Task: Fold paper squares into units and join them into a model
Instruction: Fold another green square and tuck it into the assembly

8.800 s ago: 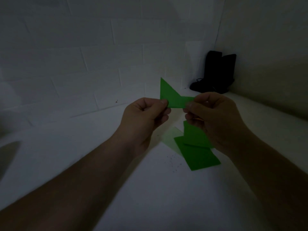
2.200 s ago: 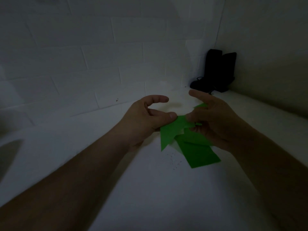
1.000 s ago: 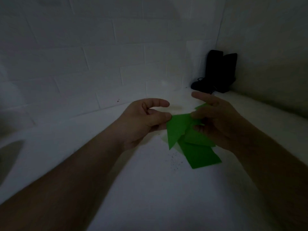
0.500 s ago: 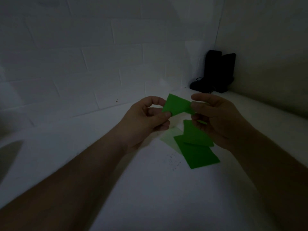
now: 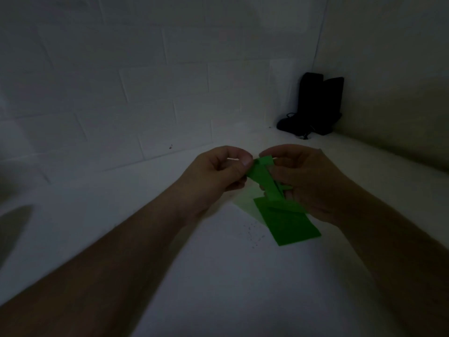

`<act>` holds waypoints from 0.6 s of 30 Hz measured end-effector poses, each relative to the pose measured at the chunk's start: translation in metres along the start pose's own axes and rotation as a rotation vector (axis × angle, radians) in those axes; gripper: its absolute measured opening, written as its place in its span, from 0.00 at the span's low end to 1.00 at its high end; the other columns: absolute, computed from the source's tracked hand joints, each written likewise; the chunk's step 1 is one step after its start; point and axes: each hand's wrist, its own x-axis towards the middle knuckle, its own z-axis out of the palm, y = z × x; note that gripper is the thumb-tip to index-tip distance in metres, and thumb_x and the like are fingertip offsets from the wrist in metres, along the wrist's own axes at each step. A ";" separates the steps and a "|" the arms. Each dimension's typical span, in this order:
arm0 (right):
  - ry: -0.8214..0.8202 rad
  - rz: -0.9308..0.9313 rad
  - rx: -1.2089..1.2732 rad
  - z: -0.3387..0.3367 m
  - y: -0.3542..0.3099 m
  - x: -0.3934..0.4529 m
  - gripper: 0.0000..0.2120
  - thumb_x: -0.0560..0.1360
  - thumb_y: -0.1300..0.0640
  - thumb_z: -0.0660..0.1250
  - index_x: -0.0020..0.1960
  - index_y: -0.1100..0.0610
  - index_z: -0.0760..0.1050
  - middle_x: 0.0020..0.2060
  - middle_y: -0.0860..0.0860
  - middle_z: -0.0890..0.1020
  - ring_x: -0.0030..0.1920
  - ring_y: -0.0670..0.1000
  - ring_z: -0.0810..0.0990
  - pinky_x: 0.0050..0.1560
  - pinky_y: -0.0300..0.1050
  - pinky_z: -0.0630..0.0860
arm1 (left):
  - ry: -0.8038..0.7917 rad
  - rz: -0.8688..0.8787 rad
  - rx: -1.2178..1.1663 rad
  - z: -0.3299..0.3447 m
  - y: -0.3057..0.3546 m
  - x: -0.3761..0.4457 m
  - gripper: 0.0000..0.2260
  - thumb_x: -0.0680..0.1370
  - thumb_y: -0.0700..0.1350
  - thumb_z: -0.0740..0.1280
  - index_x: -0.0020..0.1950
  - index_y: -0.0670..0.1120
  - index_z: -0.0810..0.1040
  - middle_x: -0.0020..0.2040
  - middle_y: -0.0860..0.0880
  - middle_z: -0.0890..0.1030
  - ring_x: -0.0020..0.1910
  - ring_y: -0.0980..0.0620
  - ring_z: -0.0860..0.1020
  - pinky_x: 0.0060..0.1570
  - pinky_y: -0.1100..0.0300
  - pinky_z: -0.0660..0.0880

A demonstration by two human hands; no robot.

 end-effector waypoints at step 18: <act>-0.091 0.072 -0.103 0.009 -0.003 -0.008 0.13 0.74 0.66 0.72 0.56 0.52 0.82 0.48 0.57 0.87 0.50 0.61 0.87 0.56 0.62 0.82 | -0.028 -0.086 -0.108 0.003 0.004 -0.003 0.11 0.79 0.29 0.64 0.57 0.40 0.79 0.45 0.35 0.83 0.42 0.41 0.83 0.42 0.54 0.82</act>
